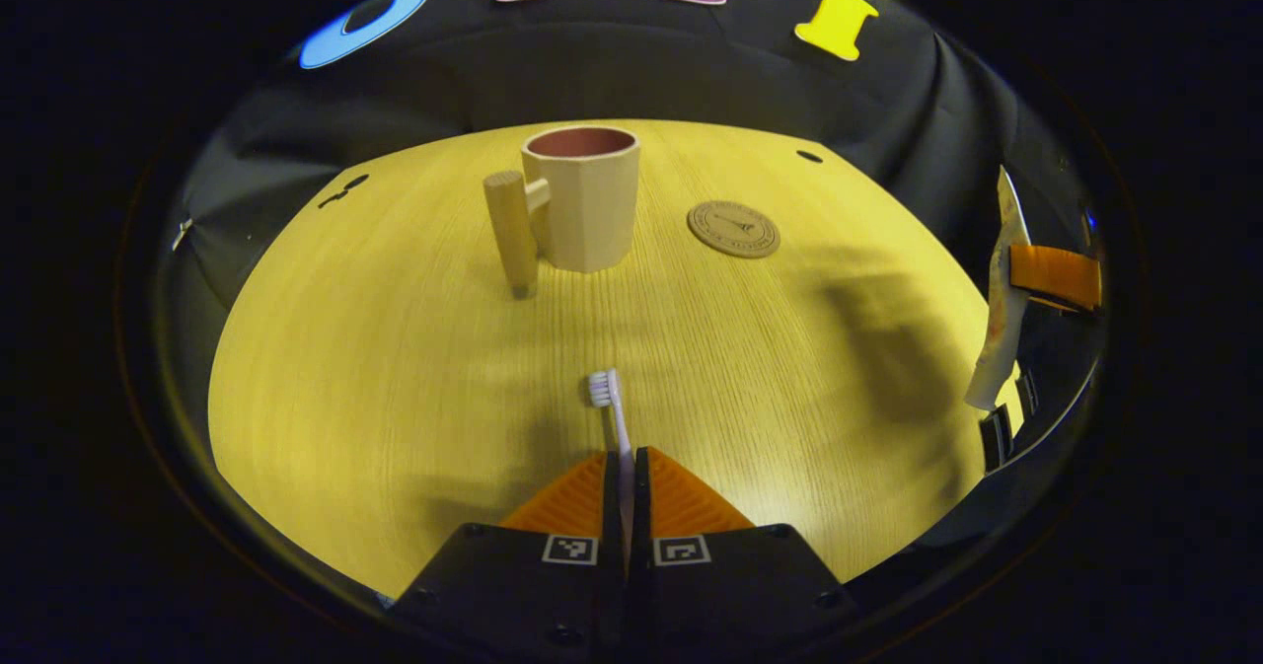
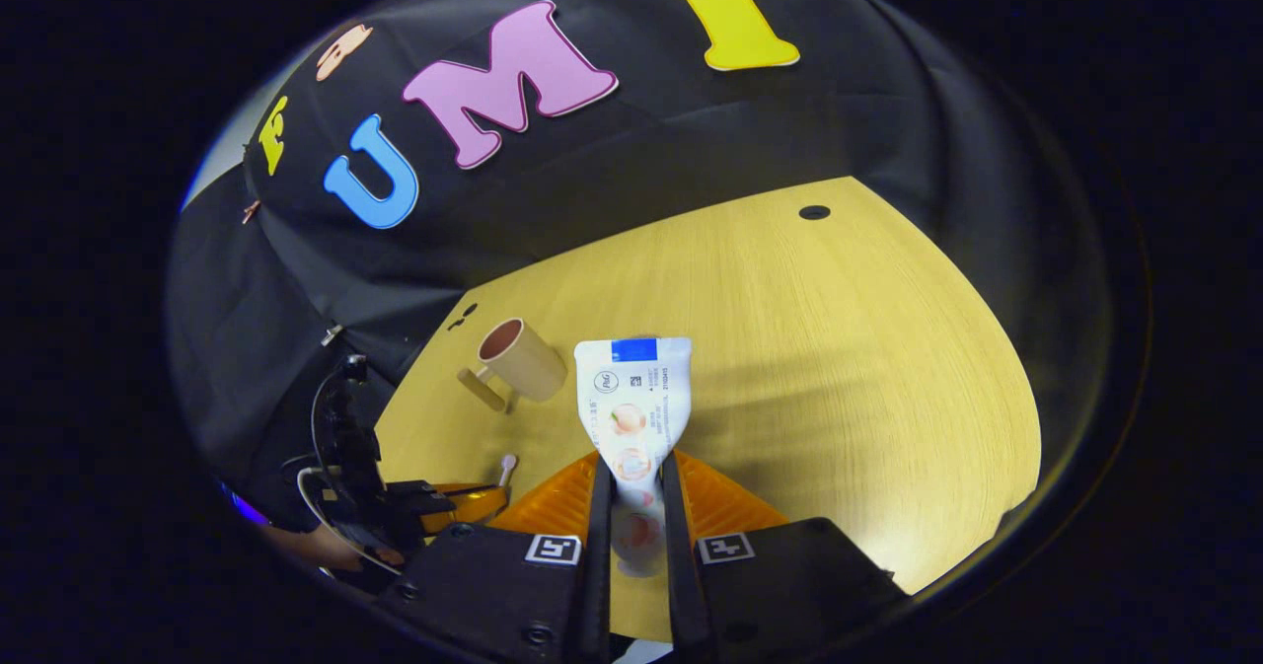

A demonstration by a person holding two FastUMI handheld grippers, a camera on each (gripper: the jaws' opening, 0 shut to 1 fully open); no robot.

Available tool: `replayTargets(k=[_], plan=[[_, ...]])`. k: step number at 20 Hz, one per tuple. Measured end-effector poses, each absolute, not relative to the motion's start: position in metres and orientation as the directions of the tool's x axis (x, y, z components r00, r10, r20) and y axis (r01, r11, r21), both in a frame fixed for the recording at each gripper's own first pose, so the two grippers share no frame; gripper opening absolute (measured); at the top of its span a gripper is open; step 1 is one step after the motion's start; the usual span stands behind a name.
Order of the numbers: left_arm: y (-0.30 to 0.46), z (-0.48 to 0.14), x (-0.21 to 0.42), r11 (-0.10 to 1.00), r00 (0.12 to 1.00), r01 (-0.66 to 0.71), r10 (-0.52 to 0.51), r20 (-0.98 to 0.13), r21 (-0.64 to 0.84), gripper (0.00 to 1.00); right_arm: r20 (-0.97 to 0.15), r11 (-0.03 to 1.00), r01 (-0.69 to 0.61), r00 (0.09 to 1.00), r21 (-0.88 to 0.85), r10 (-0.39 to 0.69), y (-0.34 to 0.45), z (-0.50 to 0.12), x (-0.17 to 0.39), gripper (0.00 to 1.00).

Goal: Put the toothbrush and toothpaste on the desktop into the cup, then pick up the cup and place it on the coaster on the desktop.

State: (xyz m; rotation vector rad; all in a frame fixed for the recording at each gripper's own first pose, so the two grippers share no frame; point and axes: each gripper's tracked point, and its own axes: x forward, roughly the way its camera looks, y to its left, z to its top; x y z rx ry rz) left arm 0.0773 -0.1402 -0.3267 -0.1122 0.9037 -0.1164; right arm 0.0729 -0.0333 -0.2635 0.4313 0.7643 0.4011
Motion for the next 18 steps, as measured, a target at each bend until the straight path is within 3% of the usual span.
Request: replayTargets(k=[10, 18], plan=[[-0.100, -0.206, 0.097, 0.956, 0.806, 0.117, -0.249, -0.537, -0.268, 0.06, -0.431, 0.811, -0.217, 0.757, 0.543, 0.491, 0.051, -0.190, 0.124, 0.28], [-0.063, -0.133, 0.087, 0.949, 0.882, 0.083, -0.212, -0.421, -0.305, 0.06, -0.309, 0.781, -0.308, 0.791, 0.544, 0.527, 0.127, -0.154, 0.192, 0.28]])
